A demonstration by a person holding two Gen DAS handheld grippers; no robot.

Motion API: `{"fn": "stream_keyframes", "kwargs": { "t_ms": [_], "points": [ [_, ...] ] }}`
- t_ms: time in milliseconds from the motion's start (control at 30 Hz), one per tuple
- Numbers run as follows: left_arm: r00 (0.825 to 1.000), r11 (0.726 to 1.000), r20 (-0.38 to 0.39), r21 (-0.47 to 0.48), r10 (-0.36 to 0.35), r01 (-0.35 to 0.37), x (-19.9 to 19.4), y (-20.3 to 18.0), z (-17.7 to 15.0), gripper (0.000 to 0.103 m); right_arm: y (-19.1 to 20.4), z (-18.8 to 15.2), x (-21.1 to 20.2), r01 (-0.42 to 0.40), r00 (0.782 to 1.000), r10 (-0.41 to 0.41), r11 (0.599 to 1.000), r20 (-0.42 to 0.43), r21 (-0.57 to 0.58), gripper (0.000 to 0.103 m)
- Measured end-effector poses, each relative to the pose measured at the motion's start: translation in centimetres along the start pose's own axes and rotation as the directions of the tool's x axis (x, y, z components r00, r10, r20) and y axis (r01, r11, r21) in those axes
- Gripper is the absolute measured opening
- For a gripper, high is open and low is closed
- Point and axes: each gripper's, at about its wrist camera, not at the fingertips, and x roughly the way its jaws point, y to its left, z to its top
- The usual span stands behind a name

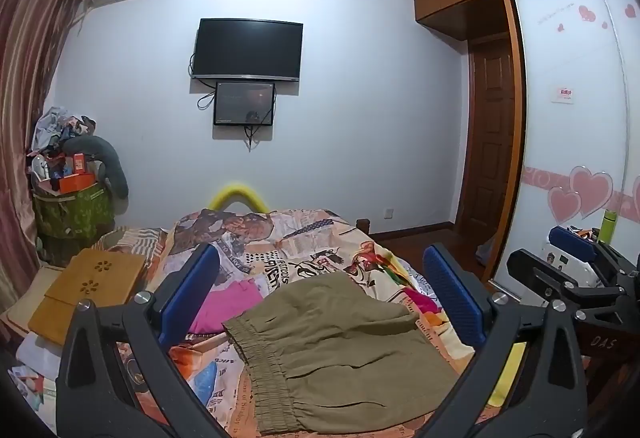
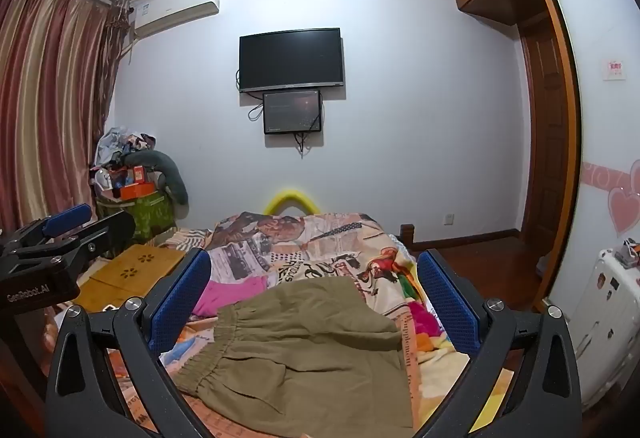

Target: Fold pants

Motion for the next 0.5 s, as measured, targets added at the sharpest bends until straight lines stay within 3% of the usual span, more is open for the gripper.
{"fn": "stream_keyframes", "kwargs": {
  "t_ms": [500],
  "points": [
    [1.000,1.000,0.003,0.018,0.007,-0.007,0.12,0.22,-0.02,0.103,0.31,-0.12,0.22,0.003,1.000,-0.003,1.000,-0.005,0.002,0.102]
  ]
}}
